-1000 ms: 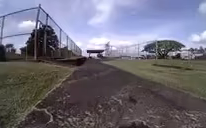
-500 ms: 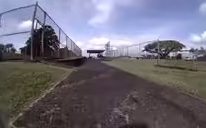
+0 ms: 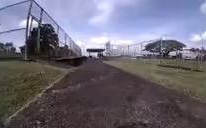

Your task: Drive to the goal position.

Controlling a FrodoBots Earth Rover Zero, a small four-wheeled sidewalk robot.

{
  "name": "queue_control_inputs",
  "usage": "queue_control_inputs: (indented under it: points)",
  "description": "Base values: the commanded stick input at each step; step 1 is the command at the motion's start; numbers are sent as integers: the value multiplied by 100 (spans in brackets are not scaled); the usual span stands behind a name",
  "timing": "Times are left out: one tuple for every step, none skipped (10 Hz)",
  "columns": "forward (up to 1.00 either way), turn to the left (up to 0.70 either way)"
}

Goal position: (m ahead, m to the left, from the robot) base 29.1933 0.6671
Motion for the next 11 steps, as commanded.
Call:
queue_control_inputs:
  points:
    - [85,0]
    - [85,6]
    - [85,20]
    - [85,30]
    - [85,4]
    - [85,0]
    - [85,0]
    - [85,5]
    - [85,20]
    - [85,6]
    - [85,1]
